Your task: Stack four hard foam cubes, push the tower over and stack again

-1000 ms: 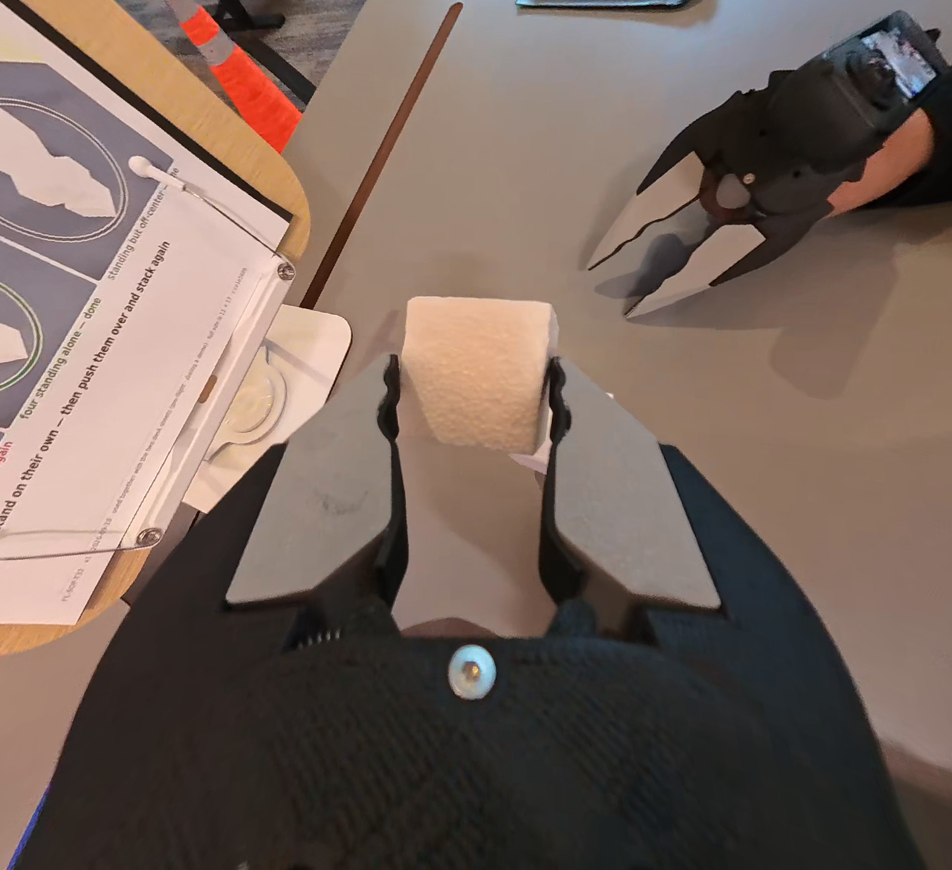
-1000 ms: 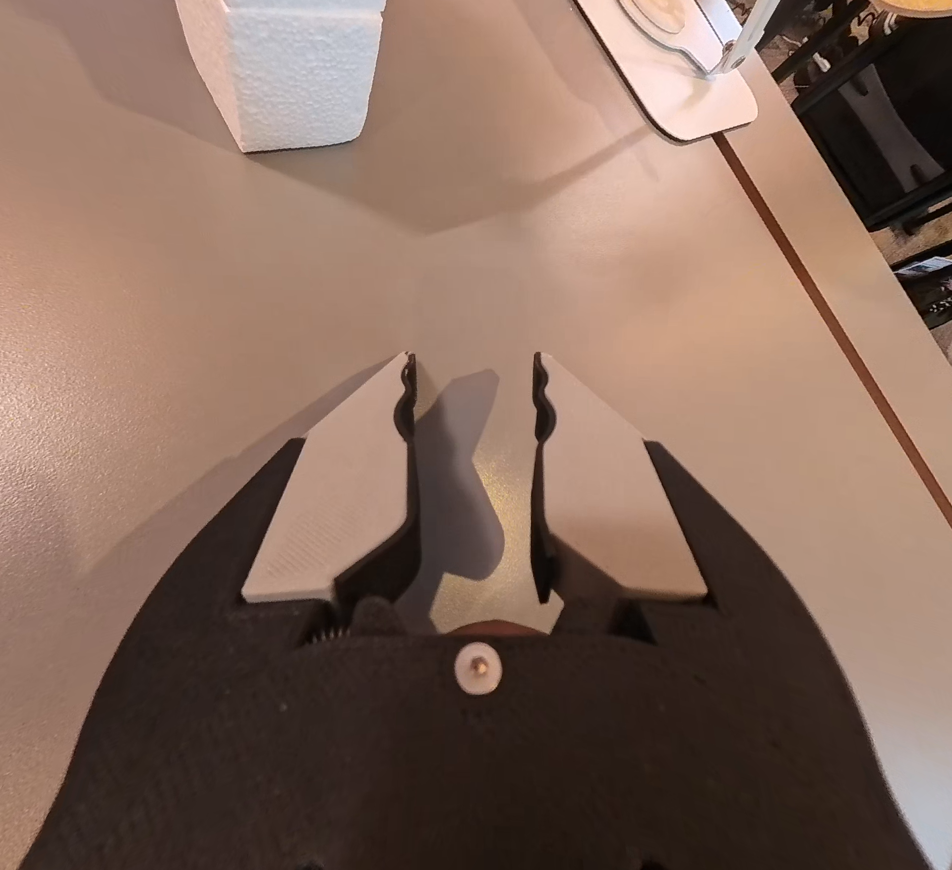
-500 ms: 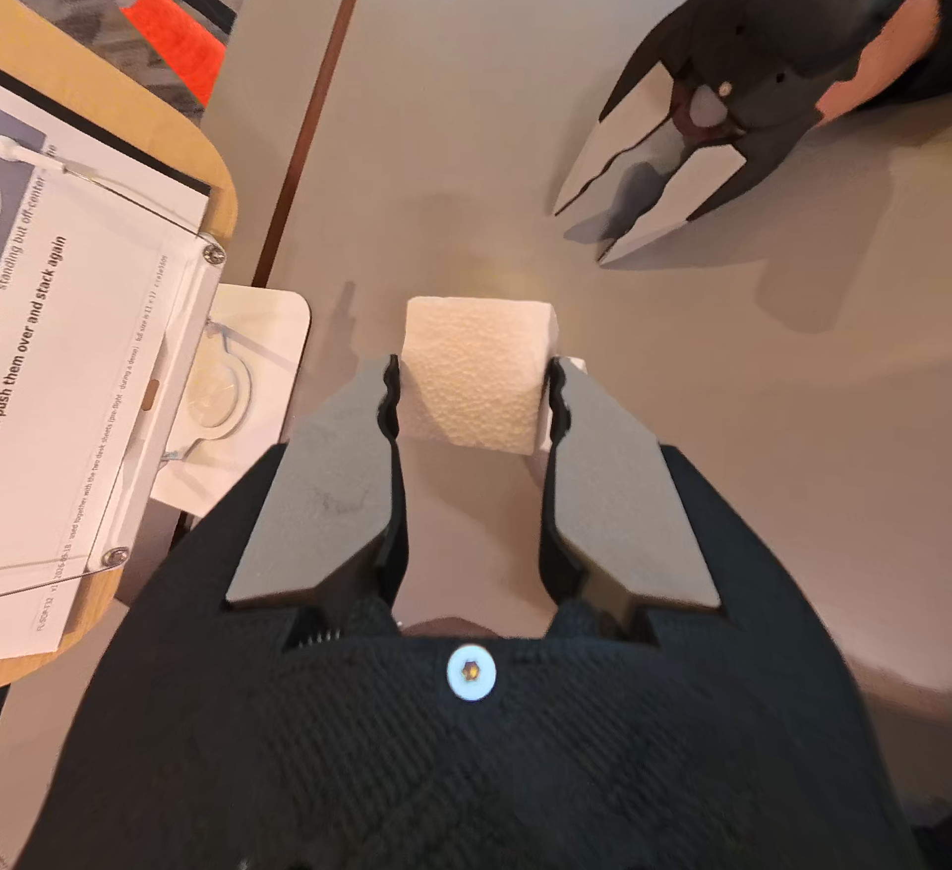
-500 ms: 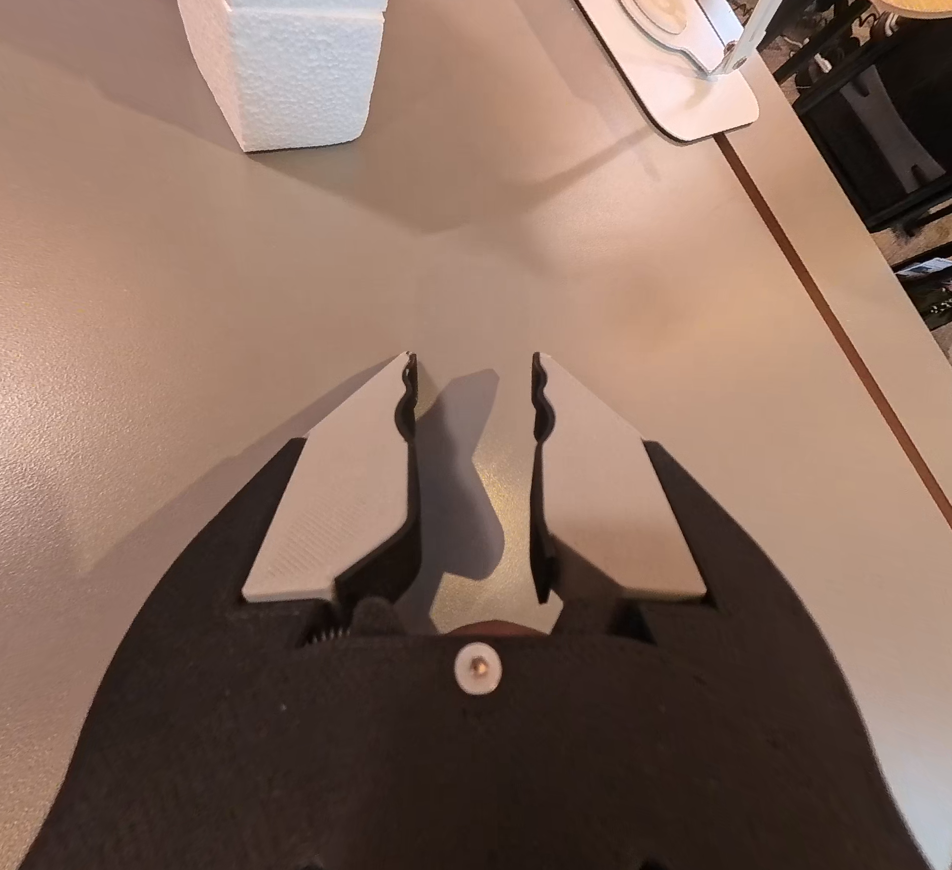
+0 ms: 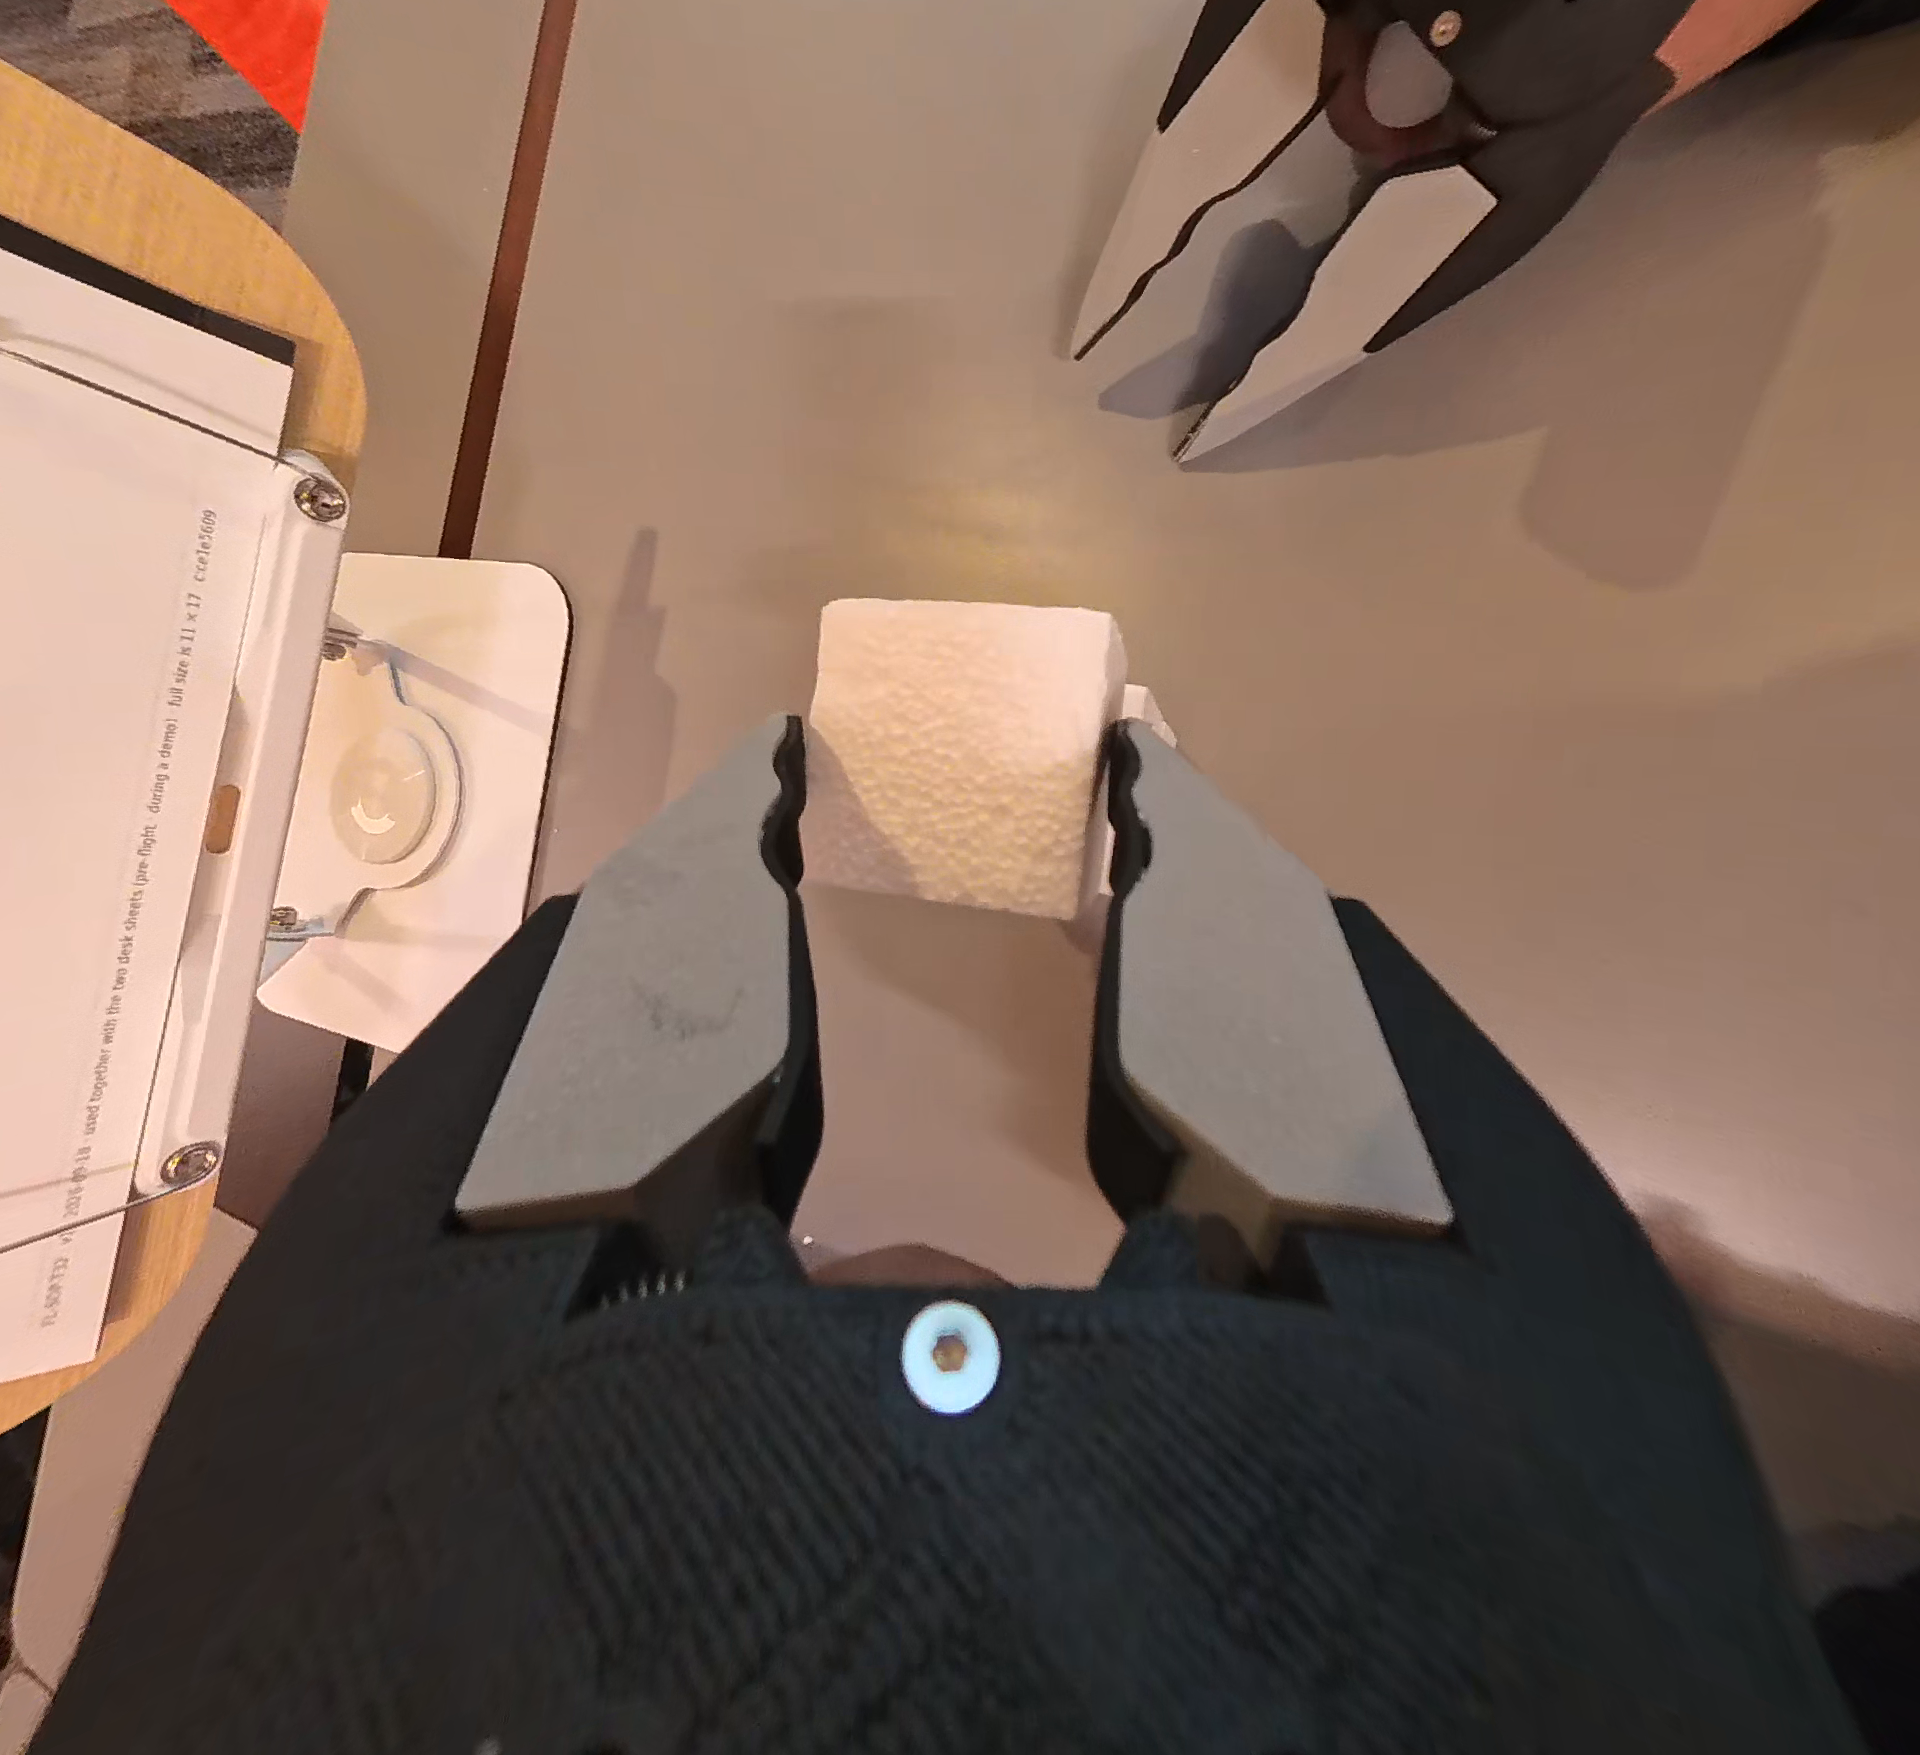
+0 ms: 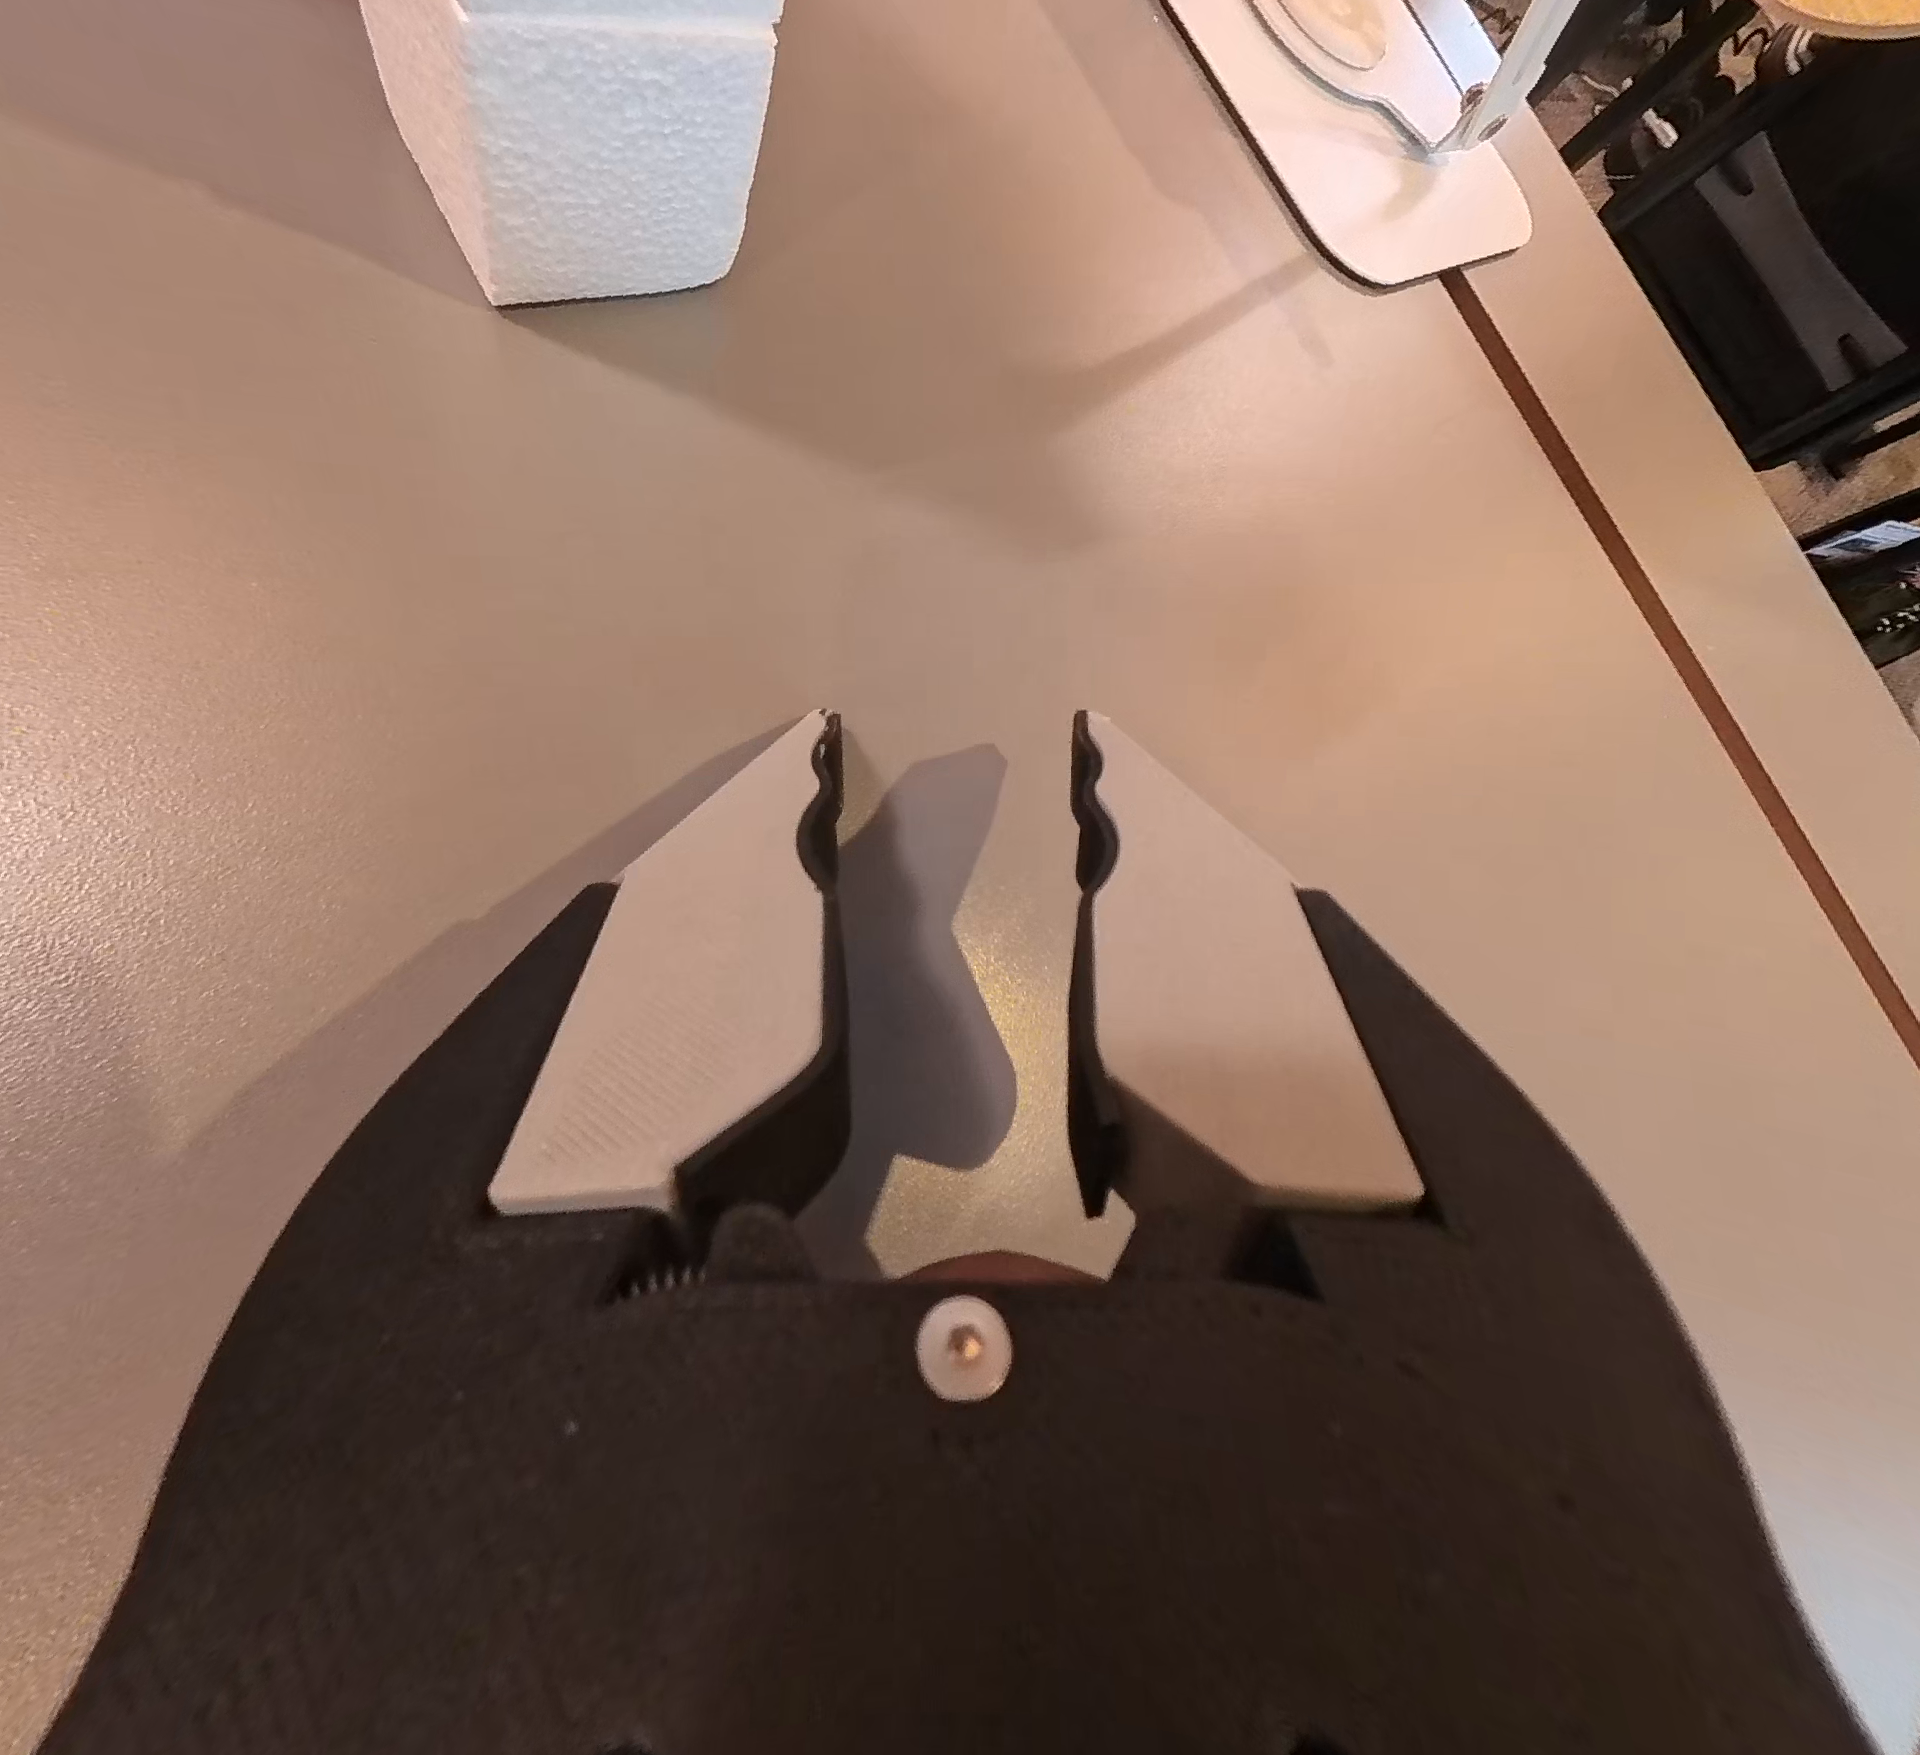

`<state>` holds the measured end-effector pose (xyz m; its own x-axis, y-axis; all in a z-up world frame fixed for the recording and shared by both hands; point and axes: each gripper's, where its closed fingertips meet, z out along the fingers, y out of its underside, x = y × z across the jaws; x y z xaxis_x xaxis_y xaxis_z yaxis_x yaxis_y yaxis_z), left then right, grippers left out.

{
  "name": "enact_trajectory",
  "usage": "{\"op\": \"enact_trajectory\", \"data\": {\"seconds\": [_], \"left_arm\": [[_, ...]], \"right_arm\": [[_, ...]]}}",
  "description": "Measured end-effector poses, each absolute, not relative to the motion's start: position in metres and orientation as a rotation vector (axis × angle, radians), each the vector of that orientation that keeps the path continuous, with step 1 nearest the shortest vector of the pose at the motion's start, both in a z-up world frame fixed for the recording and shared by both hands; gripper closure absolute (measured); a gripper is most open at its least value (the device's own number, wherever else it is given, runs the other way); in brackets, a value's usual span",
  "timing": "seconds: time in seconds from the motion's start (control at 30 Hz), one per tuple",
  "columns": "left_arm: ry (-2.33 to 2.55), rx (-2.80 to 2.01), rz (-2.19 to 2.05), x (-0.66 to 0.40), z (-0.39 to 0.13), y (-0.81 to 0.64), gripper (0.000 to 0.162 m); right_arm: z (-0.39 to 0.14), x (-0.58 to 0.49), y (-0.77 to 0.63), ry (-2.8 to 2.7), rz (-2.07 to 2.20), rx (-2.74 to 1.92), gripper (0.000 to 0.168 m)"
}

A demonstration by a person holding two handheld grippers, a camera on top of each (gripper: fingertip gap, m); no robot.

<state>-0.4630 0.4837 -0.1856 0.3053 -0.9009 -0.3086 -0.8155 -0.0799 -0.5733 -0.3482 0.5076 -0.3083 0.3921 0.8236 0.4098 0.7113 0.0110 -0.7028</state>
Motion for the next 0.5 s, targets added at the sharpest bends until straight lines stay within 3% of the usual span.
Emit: {"op": "enact_trajectory", "data": {"seconds": [0.5], "left_arm": [[1.581, -1.845, -0.140, -0.4636, -0.1873, 0.4814, 0.105]], "right_arm": [[-0.3085, -0.3482, 0.5075, -1.352, 0.153, -1.730, 0.127]]}}
